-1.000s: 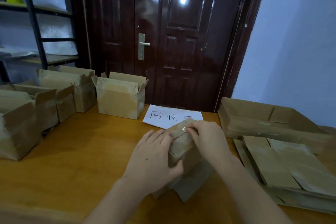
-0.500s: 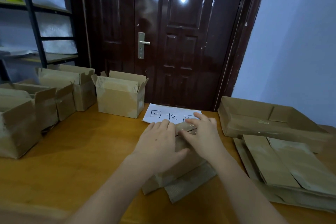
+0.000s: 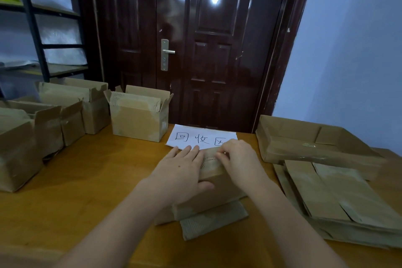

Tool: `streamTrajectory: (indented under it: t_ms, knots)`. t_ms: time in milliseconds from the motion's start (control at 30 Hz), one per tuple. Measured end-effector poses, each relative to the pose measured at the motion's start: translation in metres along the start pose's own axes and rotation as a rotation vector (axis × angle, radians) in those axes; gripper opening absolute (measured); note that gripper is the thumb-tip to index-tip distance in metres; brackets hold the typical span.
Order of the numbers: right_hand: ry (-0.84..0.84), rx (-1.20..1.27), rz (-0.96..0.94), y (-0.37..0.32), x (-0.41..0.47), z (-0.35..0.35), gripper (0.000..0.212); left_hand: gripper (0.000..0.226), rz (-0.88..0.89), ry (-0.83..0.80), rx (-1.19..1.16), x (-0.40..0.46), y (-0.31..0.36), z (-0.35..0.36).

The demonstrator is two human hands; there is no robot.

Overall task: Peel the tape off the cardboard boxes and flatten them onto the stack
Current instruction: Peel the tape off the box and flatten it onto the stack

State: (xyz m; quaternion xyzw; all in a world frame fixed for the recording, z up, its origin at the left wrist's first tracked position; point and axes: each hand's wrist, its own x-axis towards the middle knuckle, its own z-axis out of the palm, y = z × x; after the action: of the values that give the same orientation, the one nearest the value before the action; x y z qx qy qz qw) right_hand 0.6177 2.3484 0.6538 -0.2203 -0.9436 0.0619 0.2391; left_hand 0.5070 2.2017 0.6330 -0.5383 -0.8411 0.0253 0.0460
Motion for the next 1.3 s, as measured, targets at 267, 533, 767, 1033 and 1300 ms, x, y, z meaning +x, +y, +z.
streamTrajectory:
  t_ms: [267,533,767,1033,1300]
  knots:
    - [0.007,0.109,0.21,0.004,-0.002,0.006,0.034,0.104,0.013,-0.005,0.005,0.013,0.028,-0.012]
    - [0.019,-0.09,0.173,-0.007,0.008,0.011,0.025,0.091,-0.003,0.078,0.066,0.009,0.036,-0.001]
    - [0.069,-0.103,0.114,0.016,0.008,-0.003,0.018,0.088,0.005,0.063,0.038,0.007,0.021,-0.009]
    - [0.008,0.526,0.325,0.019,-0.013,-0.002,0.035,0.101,-0.035,0.156,-0.009,0.025,0.042,0.003]
    - [0.079,0.618,0.405,0.028,-0.015,0.012,0.022,0.104,-0.018,0.165,0.015,0.034,0.034,0.015]
